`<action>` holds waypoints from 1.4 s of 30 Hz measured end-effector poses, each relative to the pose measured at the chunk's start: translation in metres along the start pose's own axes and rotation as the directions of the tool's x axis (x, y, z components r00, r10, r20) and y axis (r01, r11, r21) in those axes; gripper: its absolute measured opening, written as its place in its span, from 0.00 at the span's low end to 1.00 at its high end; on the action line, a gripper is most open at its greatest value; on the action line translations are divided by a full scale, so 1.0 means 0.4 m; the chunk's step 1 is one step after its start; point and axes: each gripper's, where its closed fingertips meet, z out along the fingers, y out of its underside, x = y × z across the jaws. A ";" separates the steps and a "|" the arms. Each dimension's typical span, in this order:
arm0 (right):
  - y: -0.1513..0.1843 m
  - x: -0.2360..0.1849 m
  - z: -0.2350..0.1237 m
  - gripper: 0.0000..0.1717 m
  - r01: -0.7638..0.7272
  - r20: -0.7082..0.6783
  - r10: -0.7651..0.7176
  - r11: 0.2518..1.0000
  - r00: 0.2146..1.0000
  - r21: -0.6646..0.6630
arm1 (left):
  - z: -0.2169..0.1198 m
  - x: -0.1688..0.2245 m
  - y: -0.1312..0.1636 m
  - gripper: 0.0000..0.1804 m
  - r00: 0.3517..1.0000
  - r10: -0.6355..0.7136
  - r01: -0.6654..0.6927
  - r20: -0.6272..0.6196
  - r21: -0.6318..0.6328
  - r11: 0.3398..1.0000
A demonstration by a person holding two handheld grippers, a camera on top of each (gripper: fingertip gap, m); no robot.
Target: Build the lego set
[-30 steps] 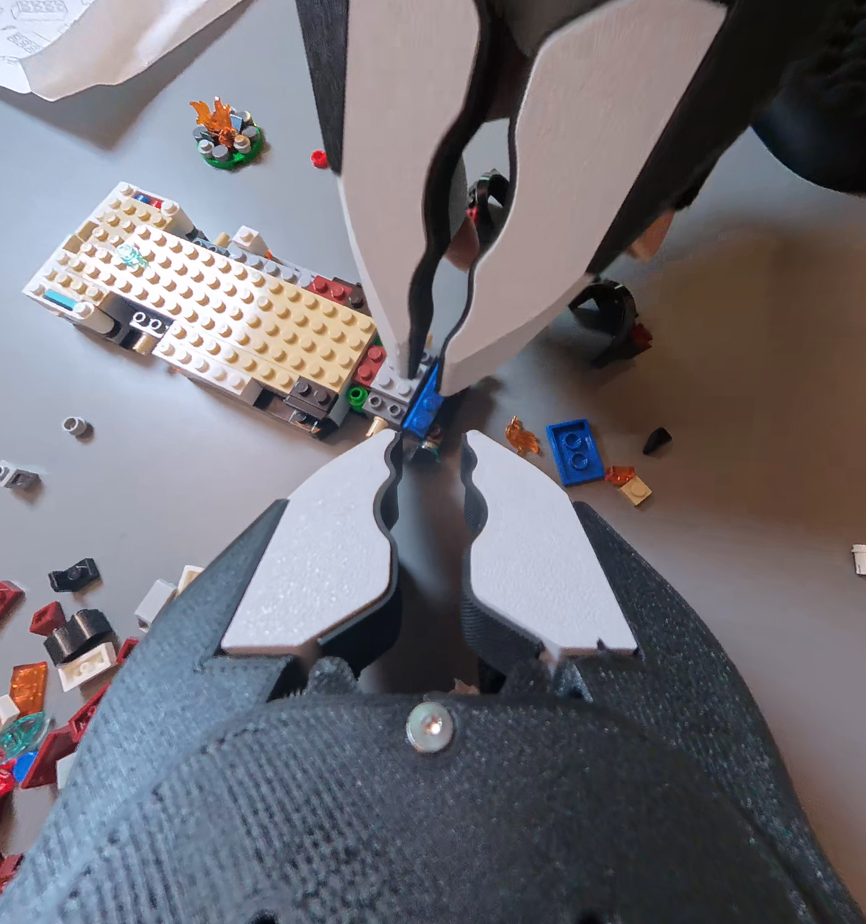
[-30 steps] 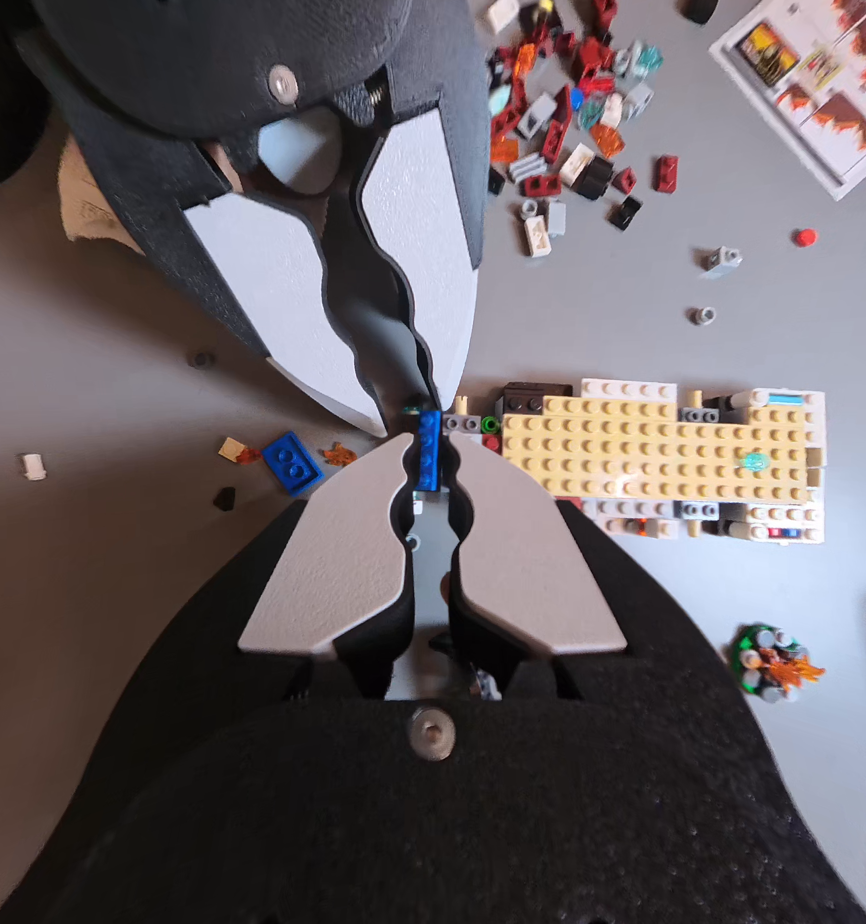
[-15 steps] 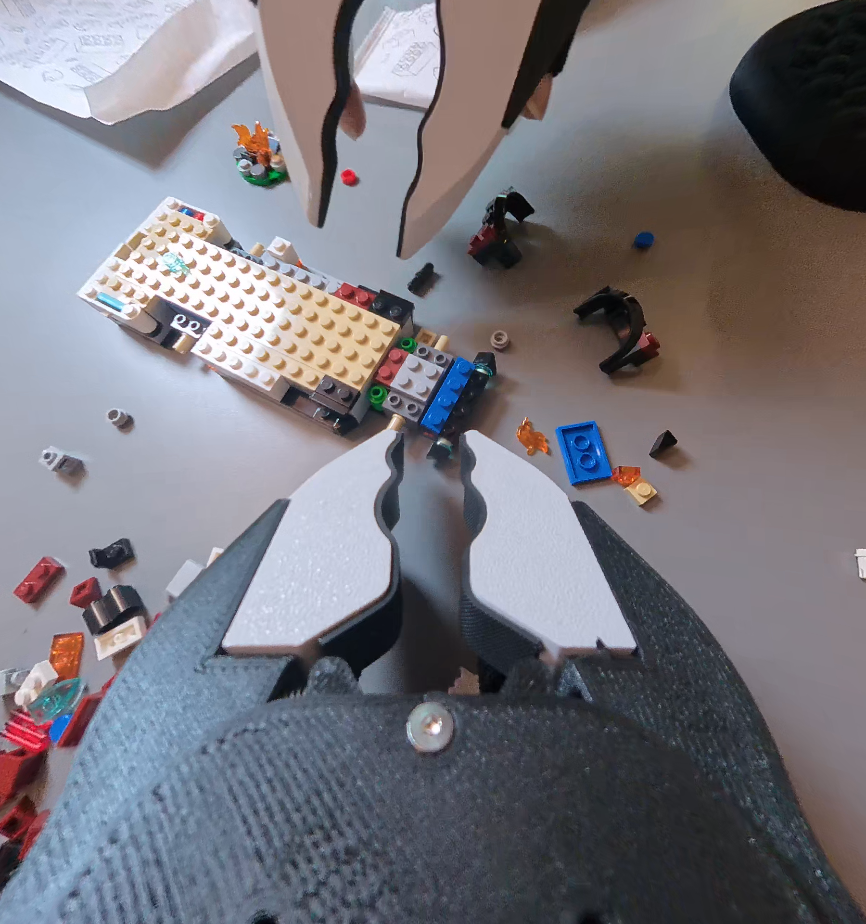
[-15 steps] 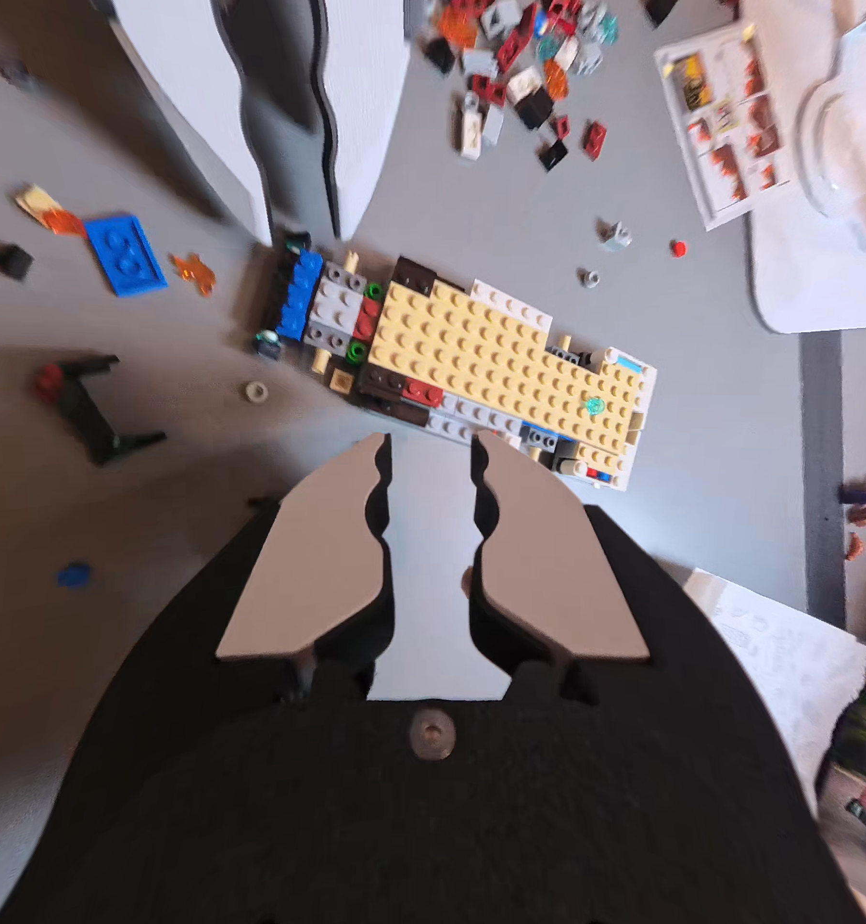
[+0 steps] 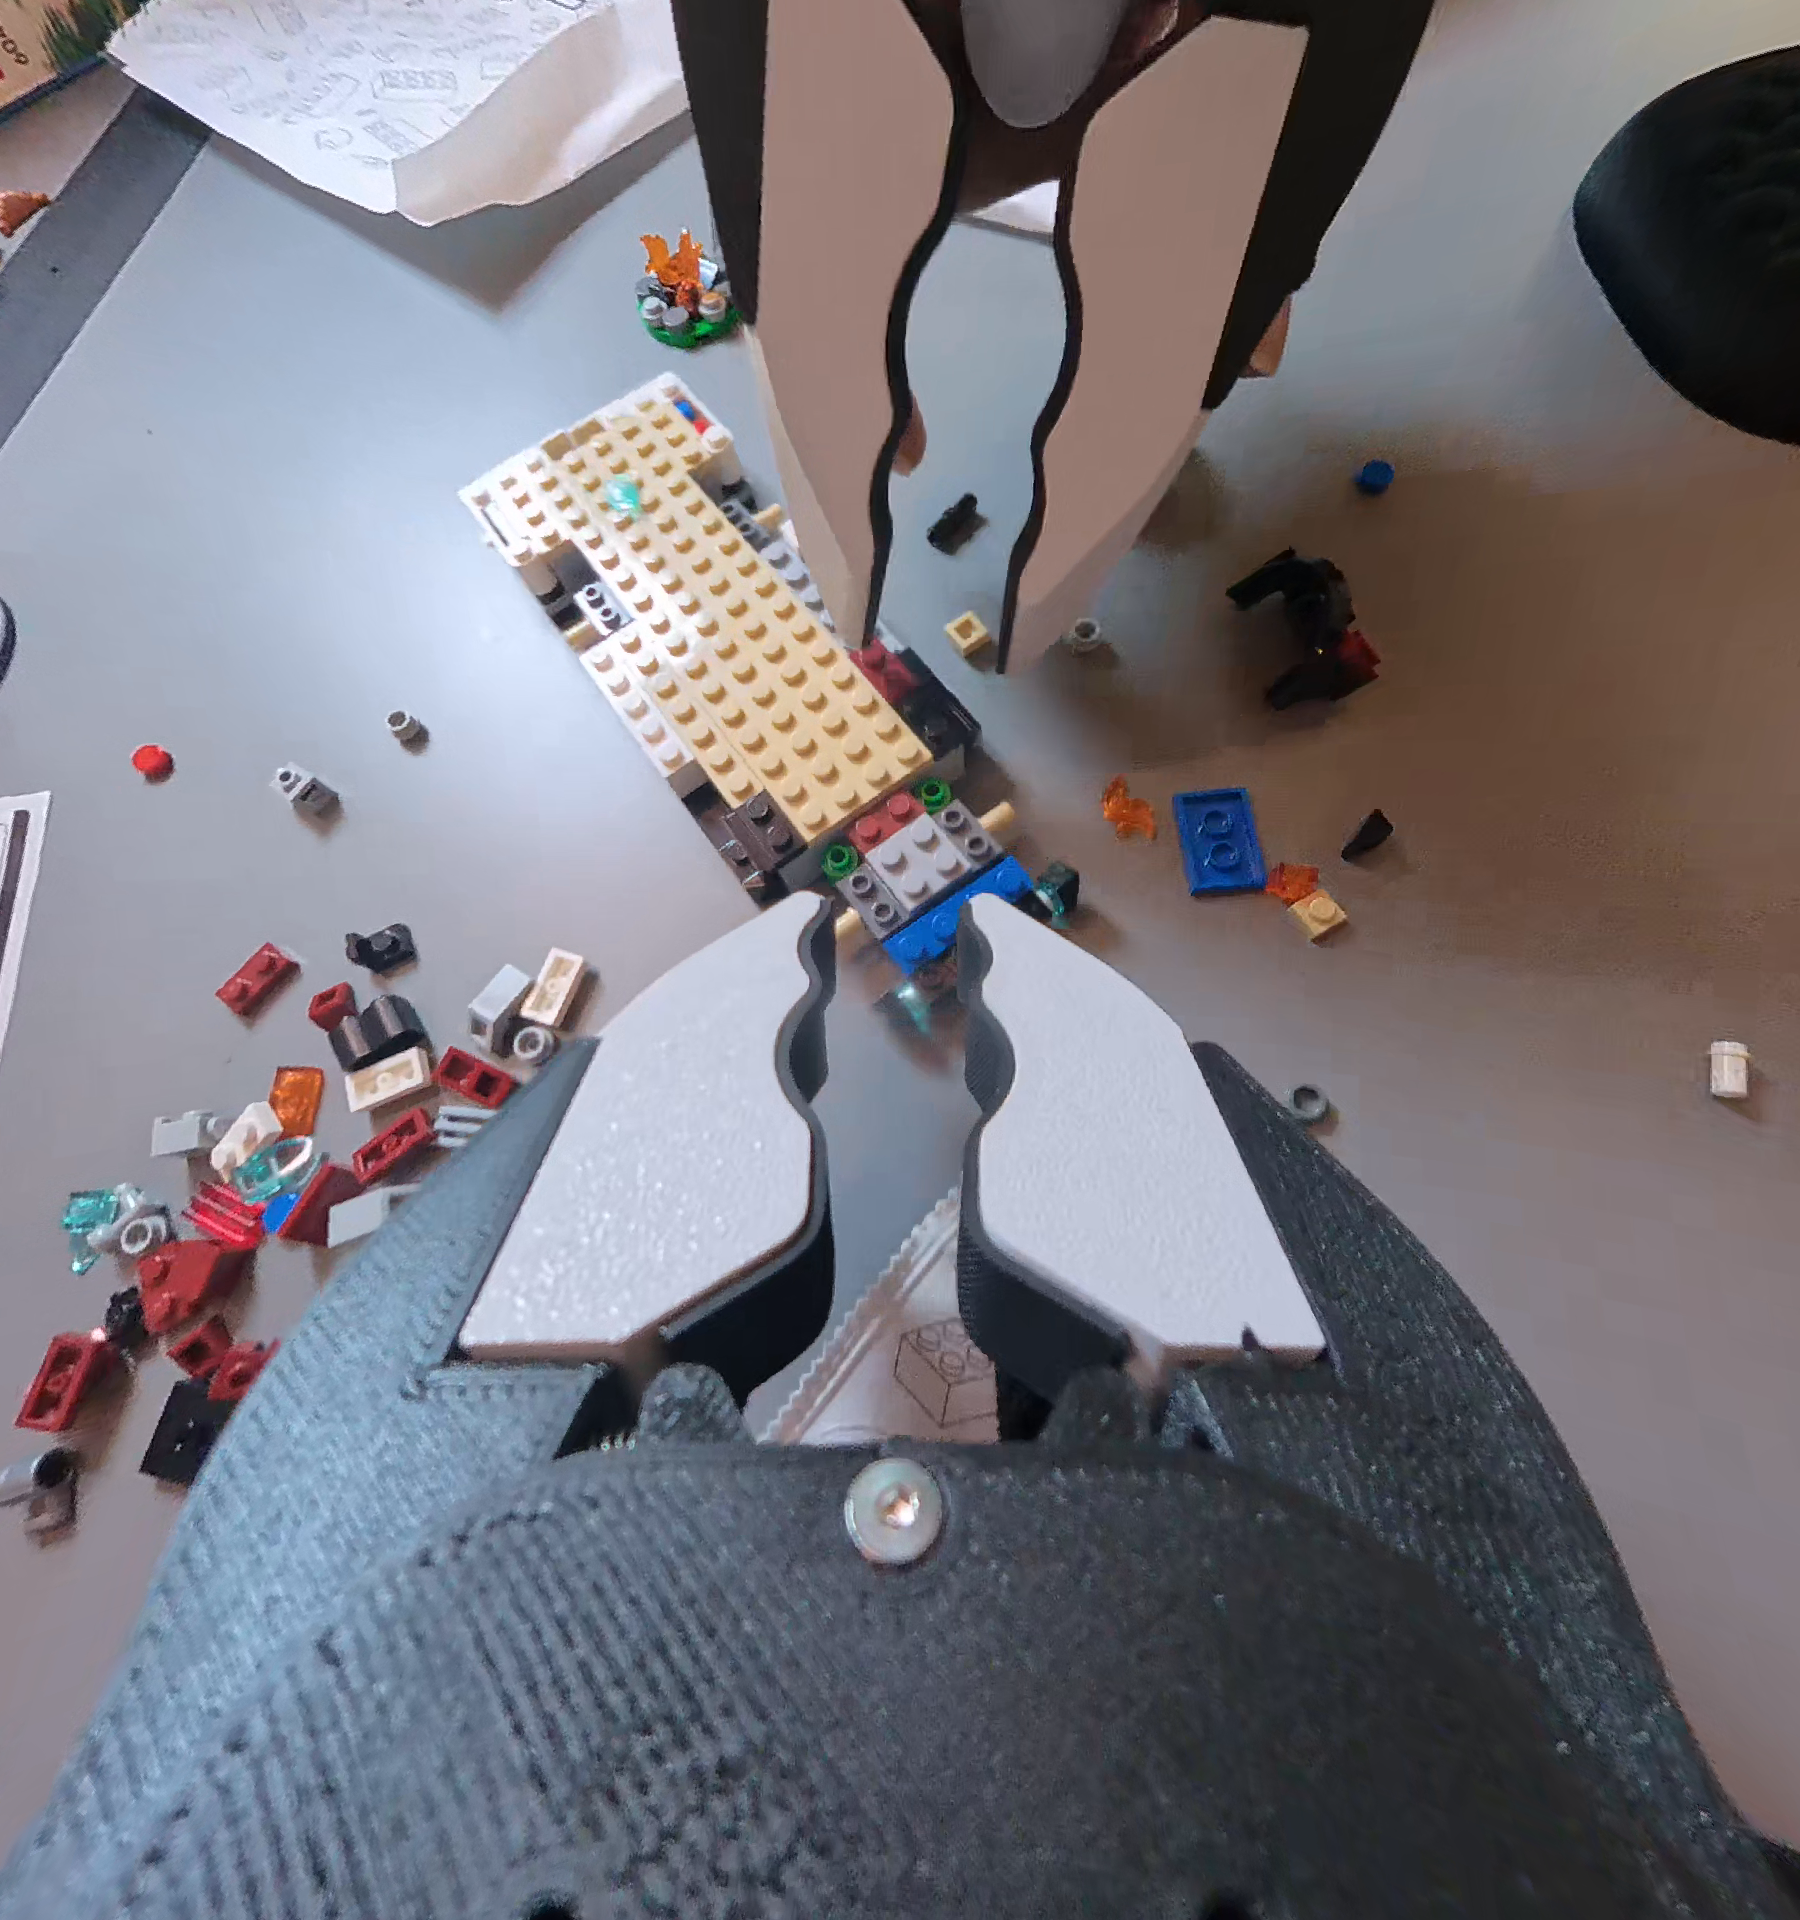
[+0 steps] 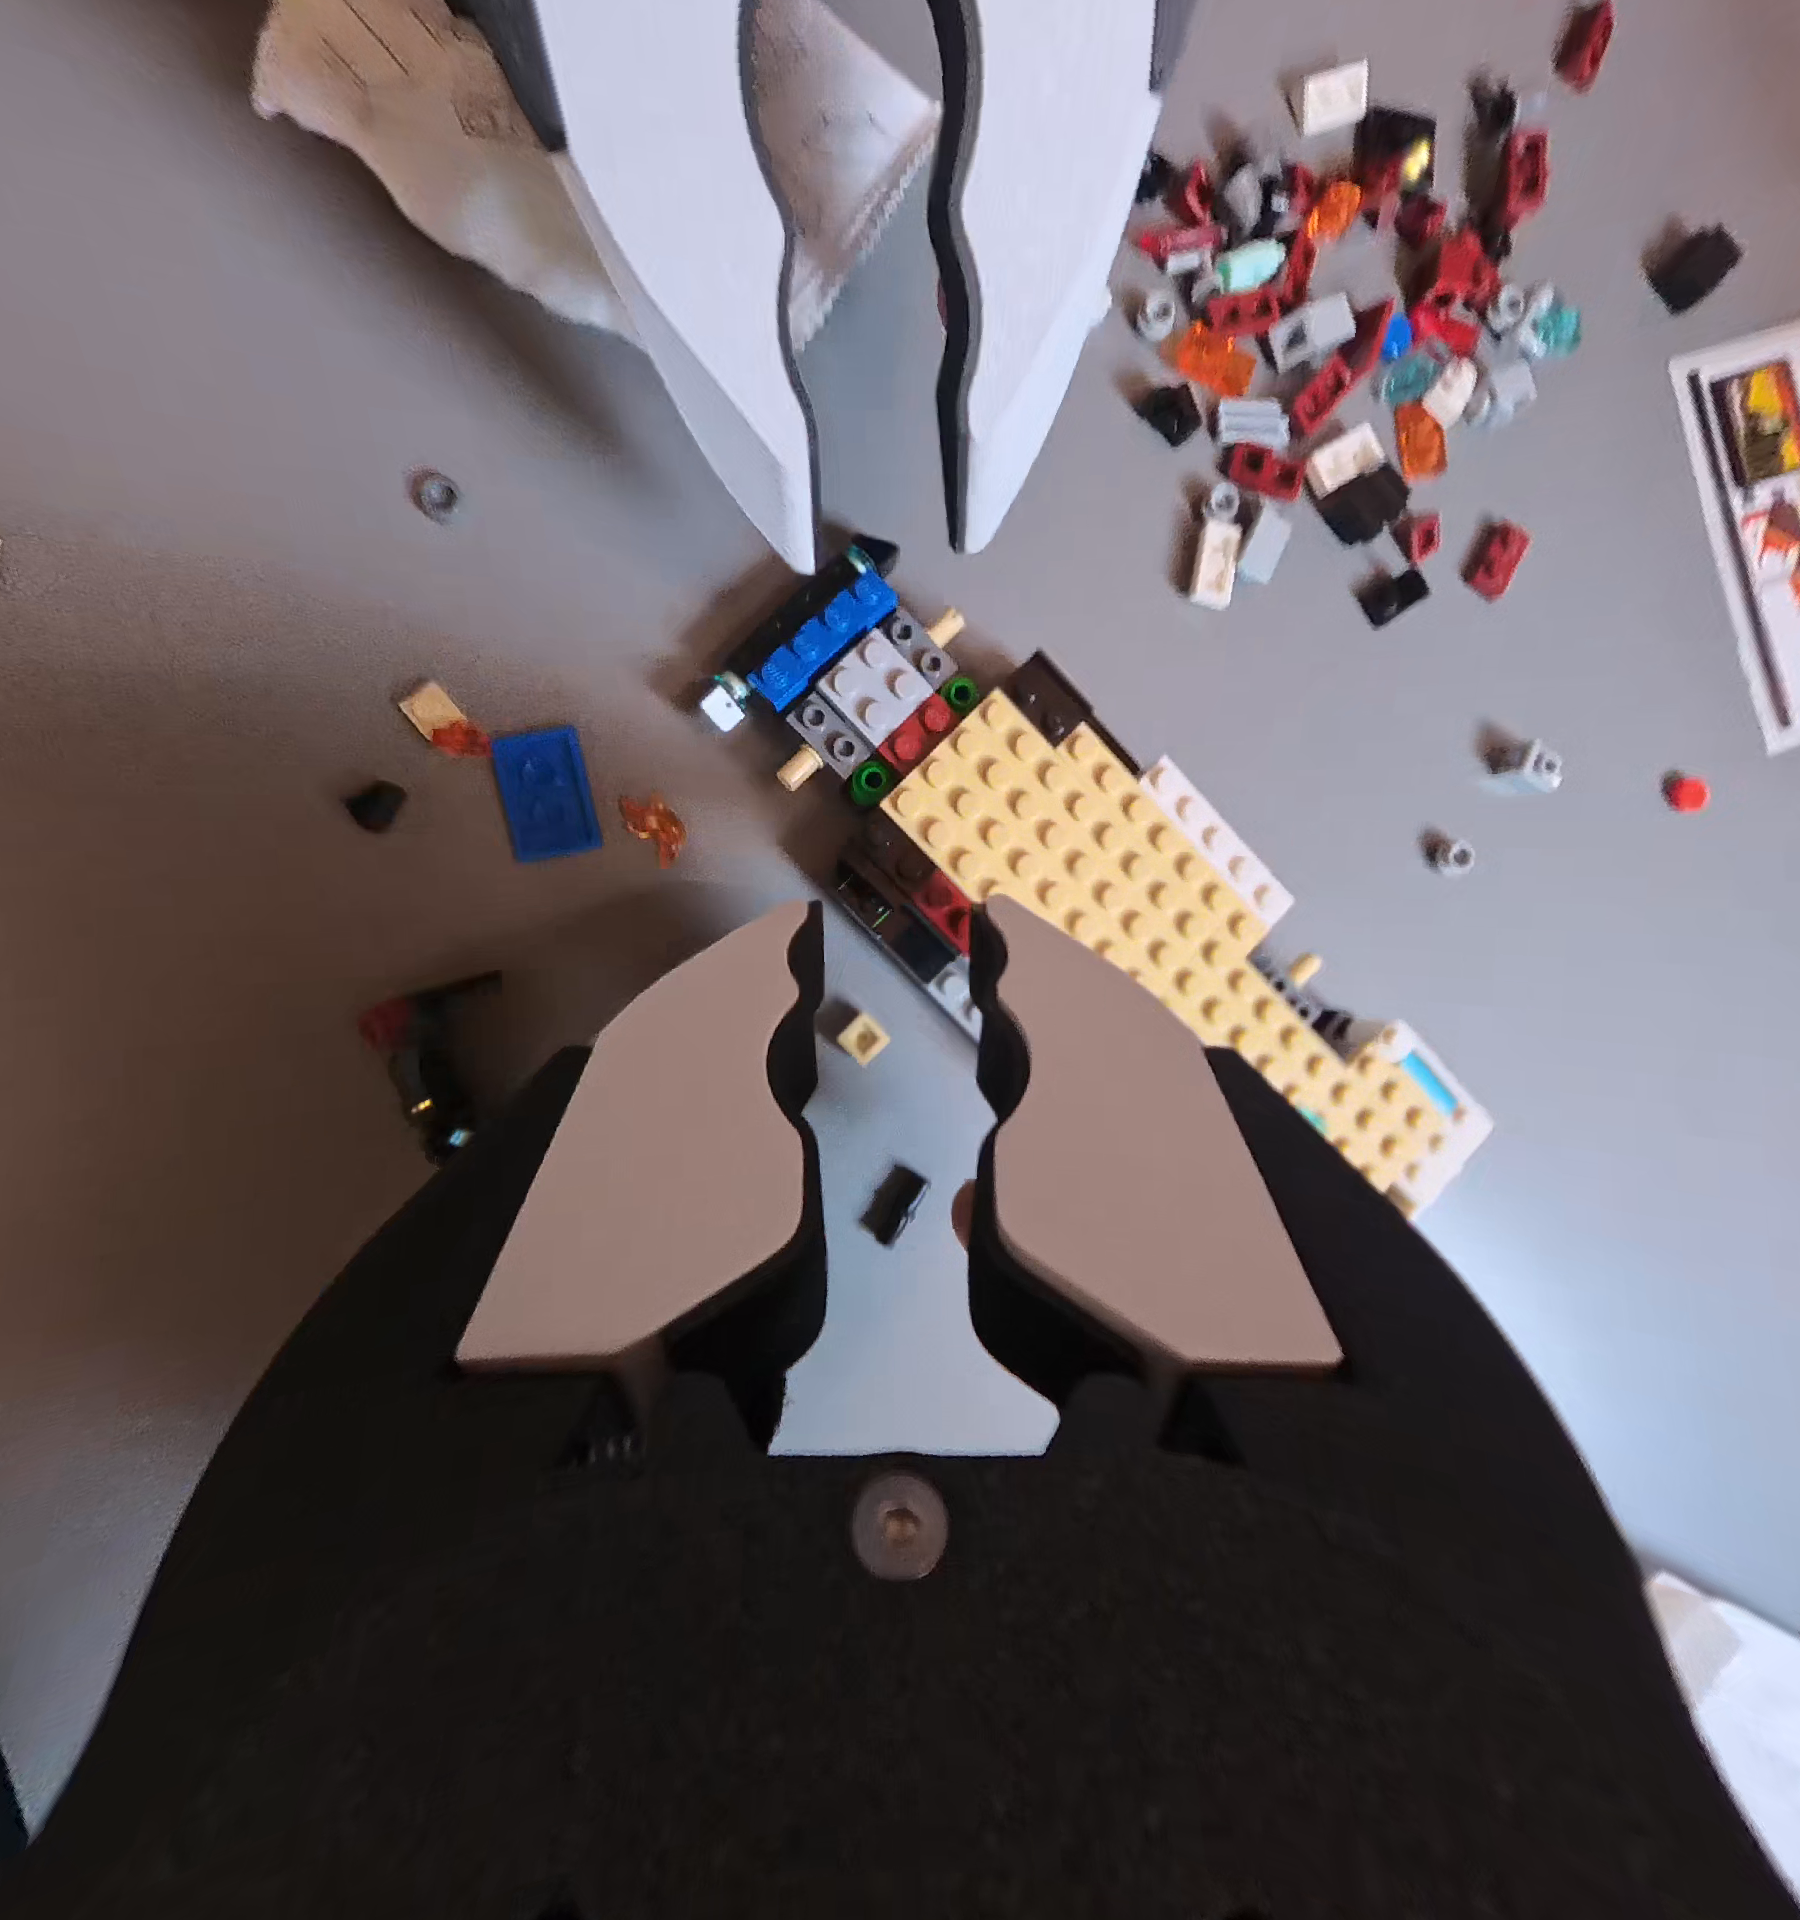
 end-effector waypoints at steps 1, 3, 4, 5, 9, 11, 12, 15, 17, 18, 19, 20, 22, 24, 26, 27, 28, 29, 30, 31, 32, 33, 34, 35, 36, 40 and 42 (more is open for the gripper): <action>-0.009 0.009 -0.005 0.16 0.024 0.001 -0.024 1.000 1.000 0.000 | -0.007 -0.003 0.004 0.12 1.000 -0.006 0.006 0.008 0.001 1.000; -0.017 0.044 -0.019 0.20 0.092 0.001 -0.092 0.996 0.996 -0.021 | -0.021 -0.008 0.012 0.12 1.000 -0.019 0.019 0.023 0.001 1.000; -0.012 0.061 -0.021 0.24 0.141 0.012 -0.141 0.988 0.990 -0.055 | -0.028 -0.011 0.016 0.12 0.999 -0.025 0.025 0.031 0.002 1.000; -0.006 0.076 -0.019 0.31 0.192 0.035 -0.189 0.977 0.981 -0.093 | -0.033 -0.014 0.020 0.12 0.999 -0.032 0.032 0.038 0.002 0.999; 0.022 0.102 0.012 0.45 0.390 0.185 -0.353 0.890 0.917 -0.236 | -0.054 -0.022 0.031 0.12 0.997 -0.052 0.051 0.063 0.014 0.999; 0.026 0.101 0.021 0.46 0.456 0.266 -0.392 0.852 0.881 -0.257 | -0.063 -0.022 0.038 0.12 0.996 -0.058 0.056 0.070 0.026 0.998; 0.029 0.100 0.026 0.46 0.484 0.299 -0.406 0.834 0.864 -0.265 | -0.068 -0.022 0.041 0.12 0.996 -0.057 0.055 0.073 0.033 0.998; 0.050 0.090 0.044 0.48 0.542 0.381 -0.425 0.789 0.821 -0.288 | -0.078 -0.024 0.053 0.12 0.995 -0.064 0.061 0.075 0.046 0.997; 0.064 0.081 0.057 0.49 0.562 0.407 -0.431 0.773 0.805 -0.294 | -0.084 -0.027 0.056 0.12 0.995 -0.074 0.070 0.071 0.057 0.996; 0.068 0.081 0.061 0.50 0.573 0.409 -0.441 0.765 0.799 -0.295 | -0.085 -0.029 0.057 0.12 0.995 -0.078 0.074 0.068 0.060 0.995; 0.068 0.079 0.063 0.50 0.572 0.410 -0.440 0.767 0.799 -0.291 | -0.086 -0.030 0.058 0.12 0.994 -0.081 0.077 0.067 0.061 0.995; 0.066 0.079 0.063 0.49 0.568 0.410 -0.436 0.772 0.801 -0.287 | -0.086 -0.032 0.059 0.12 0.994 -0.082 0.078 0.067 0.063 0.995; 0.064 0.077 0.063 0.46 0.557 0.415 -0.426 0.784 0.804 -0.274 | -0.085 -0.030 0.059 0.12 0.995 -0.082 0.078 0.061 0.068 0.995; 0.062 0.076 0.063 0.43 0.547 0.415 -0.418 0.796 0.808 -0.262 | -0.083 -0.025 0.058 0.12 0.995 -0.078 0.074 0.054 0.067 0.995; 0.059 0.077 0.065 0.42 0.526 0.406 -0.404 0.811 0.820 -0.255 | -0.081 -0.020 0.058 0.12 0.996 -0.069 0.066 0.048 0.062 0.996; 0.057 0.078 0.066 0.42 0.506 0.399 -0.389 0.826 0.831 -0.249 | -0.080 -0.017 0.057 0.12 0.997 -0.062 0.059 0.046 0.062 0.996; 0.055 0.079 0.066 0.42 0.488 0.395 -0.375 0.839 0.839 -0.241 | -0.080 -0.015 0.054 0.12 0.998 -0.051 0.048 0.046 0.065 0.997; 0.056 0.082 0.065 0.42 0.469 0.392 -0.359 0.850 0.847 -0.237 | -0.081 -0.011 0.050 0.12 0.998 -0.037 0.033 0.046 0.069 0.997; 0.054 0.086 0.064 0.42 0.446 0.386 -0.339 0.865 0.858 -0.231 | -0.083 -0.009 0.047 0.13 0.999 -0.021 0.018 0.046 0.073 0.997; 0.049 0.090 0.062 0.42 0.418 0.379 -0.319 0.882 0.869 -0.216 | -0.084 -0.007 0.045 0.13 0.999 -0.005 0.001 0.051 0.074 0.997; 0.042 0.092 0.058 0.42 0.388 0.374 -0.297 0.900 0.879 -0.197 | -0.085 -0.008 0.043 0.14 0.998 0.014 -0.018 0.062 0.073 0.997; 0.035 0.094 0.051 0.42 0.356 0.373 -0.272 0.917 0.887 -0.179 | -0.087 -0.010 0.041 0.14 0.996 0.035 -0.041 0.077 0.075 0.996; 0.026 0.095 0.044 0.42 0.324 0.373 -0.247 0.933 0.894 -0.159 | -0.090 -0.014 0.036 0.15 0.993 0.061 -0.069 0.099 0.078 0.995; 0.016 0.096 0.037 0.42 0.293 0.372 -0.225 0.946 0.901 -0.138 | -0.094 -0.018 0.029 0.16 0.987 0.096 -0.107 0.131 0.080 0.991; 0.007 0.095 0.030 0.42 0.265 0.375 -0.204 0.957 0.904 -0.119 | -0.099 -0.025 0.021 0.17 0.975 0.138 -0.153 0.173 0.080 0.985; -0.022 0.073 0.001 0.42 0.173 0.420 -0.131 0.983 0.898 -0.064 | -0.132 -0.041 -0.028 0.18 0.864 0.354 -0.392 0.359 0.038 0.919; -0.039 0.056 -0.010 0.42 0.139 0.449 -0.107 0.989 0.887 -0.039 | -0.149 -0.036 -0.052 0.18 0.785 0.464 -0.504 0.410 -0.012 0.864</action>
